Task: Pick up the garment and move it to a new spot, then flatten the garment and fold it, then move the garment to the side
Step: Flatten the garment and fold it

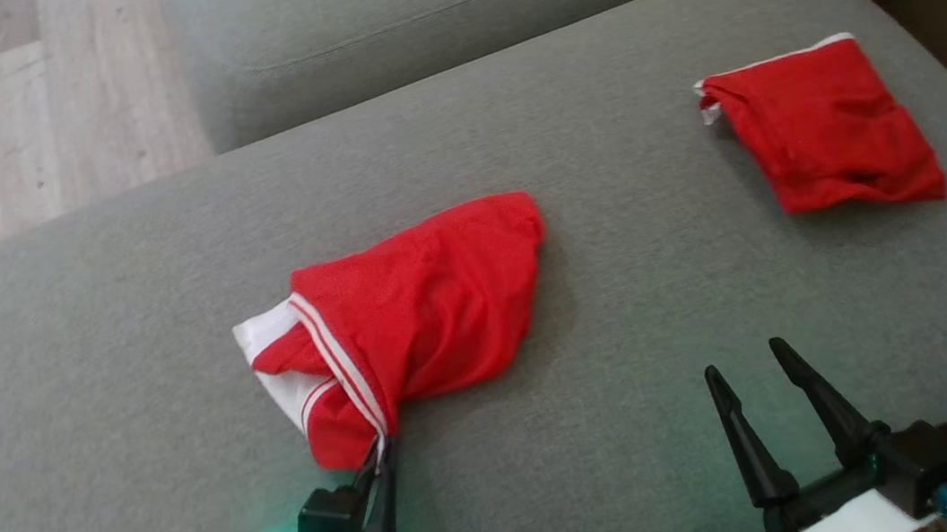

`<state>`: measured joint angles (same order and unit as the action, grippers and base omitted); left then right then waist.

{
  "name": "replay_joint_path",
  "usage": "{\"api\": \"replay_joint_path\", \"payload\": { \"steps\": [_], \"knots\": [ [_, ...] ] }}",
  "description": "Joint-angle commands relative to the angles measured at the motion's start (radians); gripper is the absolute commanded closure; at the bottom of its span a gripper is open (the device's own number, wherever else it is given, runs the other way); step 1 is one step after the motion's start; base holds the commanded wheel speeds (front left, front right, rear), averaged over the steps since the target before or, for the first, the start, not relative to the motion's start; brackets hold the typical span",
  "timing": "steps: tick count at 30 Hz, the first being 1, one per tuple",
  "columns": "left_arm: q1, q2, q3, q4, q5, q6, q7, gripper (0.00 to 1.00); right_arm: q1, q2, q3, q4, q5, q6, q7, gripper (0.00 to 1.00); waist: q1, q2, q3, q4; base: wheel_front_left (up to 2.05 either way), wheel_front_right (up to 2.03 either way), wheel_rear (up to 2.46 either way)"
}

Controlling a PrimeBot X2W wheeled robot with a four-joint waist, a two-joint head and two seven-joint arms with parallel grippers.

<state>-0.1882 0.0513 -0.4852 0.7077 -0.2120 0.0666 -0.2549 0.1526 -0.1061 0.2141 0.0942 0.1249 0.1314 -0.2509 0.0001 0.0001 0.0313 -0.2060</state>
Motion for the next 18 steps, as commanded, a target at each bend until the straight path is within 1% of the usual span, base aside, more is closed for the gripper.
{"api": "replay_joint_path", "payload": {
  "steps": [1,3,4,5,9,13,18],
  "knots": [
    [-0.054,-0.001,0.022,-0.042,-0.012,-0.019,-0.007,1.00,-0.049,-0.012,0.023,-0.032,0.007,-0.001,-0.011,0.00,-0.0001,-0.0001,-0.009,-0.025,0.00,0.00,0.00],
    [-0.073,-0.001,0.010,-0.063,-0.017,-0.046,-0.007,1.00,-0.053,-0.009,0.026,-0.033,0.006,-0.001,-0.011,0.00,-0.0001,-0.0001,-0.016,-0.042,0.00,0.00,0.00],
    [-0.073,-0.001,0.010,-0.063,-0.017,-0.046,-0.007,1.00,-0.053,-0.009,0.026,-0.033,0.006,-0.001,-0.011,0.00,-0.0001,-0.0001,-0.016,-0.042,0.00,0.00,0.00],
    [-0.086,-0.001,0.007,-0.078,-0.024,-0.058,-0.007,1.00,-0.054,-0.007,0.026,-0.034,0.007,-0.001,-0.011,0.00,-0.0001,-0.0001,-0.019,-0.050,0.00,0.00,0.00],
    [-0.178,-0.001,-0.014,-0.122,-0.044,-0.109,-0.007,1.00,-0.054,0.000,0.026,-0.036,0.009,-0.001,-0.011,0.00,-0.0001,-0.0001,-0.025,-0.076,0.00,0.00,0.00],
    [-0.330,-0.001,-0.045,-0.165,-0.097,-0.144,-0.007,1.00,-0.045,0.011,0.024,-0.038,0.009,-0.001,-0.011,0.00,-0.0001,-0.0001,-0.027,-0.087,0.00,0.00,0.00],
    [-0.576,-0.001,-0.055,-0.201,-0.187,-0.165,-0.007,1.00,-0.041,0.022,0.033,-0.035,0.011,-0.001,-0.011,0.00,-0.0001,-0.0001,-0.027,-0.084,0.00,0.00,0.00]
  ]
}}
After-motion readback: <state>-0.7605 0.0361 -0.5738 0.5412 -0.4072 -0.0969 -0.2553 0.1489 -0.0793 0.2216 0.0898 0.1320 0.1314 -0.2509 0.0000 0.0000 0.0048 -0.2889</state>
